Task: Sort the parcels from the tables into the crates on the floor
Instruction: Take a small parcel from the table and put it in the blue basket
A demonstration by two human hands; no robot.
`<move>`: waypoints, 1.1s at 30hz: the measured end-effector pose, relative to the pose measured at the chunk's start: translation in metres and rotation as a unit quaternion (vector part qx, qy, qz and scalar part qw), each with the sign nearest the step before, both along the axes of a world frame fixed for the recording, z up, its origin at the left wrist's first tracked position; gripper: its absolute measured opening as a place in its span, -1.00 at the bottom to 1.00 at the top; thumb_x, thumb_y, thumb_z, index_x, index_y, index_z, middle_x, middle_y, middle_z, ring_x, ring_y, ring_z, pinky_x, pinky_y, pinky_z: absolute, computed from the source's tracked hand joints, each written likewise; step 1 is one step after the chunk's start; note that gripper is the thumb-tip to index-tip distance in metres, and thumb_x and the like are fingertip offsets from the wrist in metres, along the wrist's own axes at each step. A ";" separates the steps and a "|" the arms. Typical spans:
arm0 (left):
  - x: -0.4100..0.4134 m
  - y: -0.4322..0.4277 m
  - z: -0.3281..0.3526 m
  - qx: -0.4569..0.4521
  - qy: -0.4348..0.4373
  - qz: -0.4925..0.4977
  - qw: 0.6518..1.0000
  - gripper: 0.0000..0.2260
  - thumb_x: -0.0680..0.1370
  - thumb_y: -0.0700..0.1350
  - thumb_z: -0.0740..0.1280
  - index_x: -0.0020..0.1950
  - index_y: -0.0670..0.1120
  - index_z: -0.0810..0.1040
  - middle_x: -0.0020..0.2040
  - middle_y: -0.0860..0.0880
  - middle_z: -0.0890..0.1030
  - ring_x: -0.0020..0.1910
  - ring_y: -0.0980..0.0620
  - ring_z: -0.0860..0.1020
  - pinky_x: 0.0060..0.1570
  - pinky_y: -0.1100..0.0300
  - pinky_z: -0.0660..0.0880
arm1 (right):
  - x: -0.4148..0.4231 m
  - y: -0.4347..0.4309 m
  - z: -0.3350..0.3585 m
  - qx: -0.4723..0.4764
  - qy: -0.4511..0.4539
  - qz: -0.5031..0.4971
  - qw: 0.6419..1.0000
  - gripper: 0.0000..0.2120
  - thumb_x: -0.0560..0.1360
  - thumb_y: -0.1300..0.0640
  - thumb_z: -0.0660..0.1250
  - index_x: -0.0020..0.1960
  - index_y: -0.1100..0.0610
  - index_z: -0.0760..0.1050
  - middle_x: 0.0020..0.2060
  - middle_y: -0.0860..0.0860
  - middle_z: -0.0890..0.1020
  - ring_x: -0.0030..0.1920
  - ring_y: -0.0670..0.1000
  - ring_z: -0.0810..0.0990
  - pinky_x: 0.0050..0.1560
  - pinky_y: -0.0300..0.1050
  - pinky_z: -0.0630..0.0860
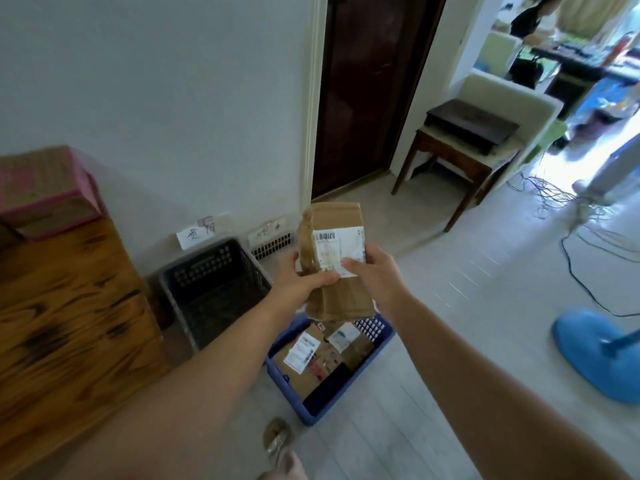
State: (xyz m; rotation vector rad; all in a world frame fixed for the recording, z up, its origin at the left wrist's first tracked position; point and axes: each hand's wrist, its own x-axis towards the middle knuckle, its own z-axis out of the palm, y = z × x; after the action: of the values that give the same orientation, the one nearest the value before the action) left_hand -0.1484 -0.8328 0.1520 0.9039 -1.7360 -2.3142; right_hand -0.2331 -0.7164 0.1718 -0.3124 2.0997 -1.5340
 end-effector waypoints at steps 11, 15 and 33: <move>-0.127 -0.026 -0.085 0.026 -0.042 -0.021 0.999 -0.21 0.33 -0.10 0.53 0.46 -0.01 0.21 0.25 -0.04 0.50 0.18 -0.03 0.50 0.09 0.07 0.50 | -0.123 -0.045 -0.070 0.133 -0.057 0.011 0.989 -0.30 0.36 -0.05 0.50 0.38 0.01 0.22 0.18 -0.03 0.50 0.12 0.01 0.51 0.09 -0.02 0.51; -0.170 -0.026 -0.136 0.028 -0.062 -0.009 0.998 -0.37 0.37 -0.27 0.50 0.34 0.01 0.30 0.17 -0.03 0.55 0.11 0.03 0.56 0.00 0.16 0.56 | -0.167 -0.055 -0.129 0.169 -0.036 0.024 0.985 0.01 0.21 0.02 0.61 0.48 0.00 0.07 0.25 -0.01 0.43 0.24 0.03 0.44 0.18 0.02 0.49; -0.266 0.042 -0.504 0.119 -0.341 0.039 0.932 -0.33 0.47 0.38 0.13 0.49 0.07 0.25 0.45 0.02 0.33 0.41 -0.07 0.31 0.38 0.02 0.23 | -0.282 -0.001 -0.525 0.415 0.008 0.210 0.885 0.05 0.32 -0.16 0.50 0.54 0.03 -0.11 0.44 0.04 0.27 0.42 0.09 0.30 0.33 0.05 0.34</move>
State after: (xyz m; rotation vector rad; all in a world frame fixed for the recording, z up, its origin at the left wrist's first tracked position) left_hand -0.4140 -0.7903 -0.3523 1.9717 -1.5646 -2.3484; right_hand -0.5152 -0.7174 -0.3529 -0.4117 2.2838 -0.3172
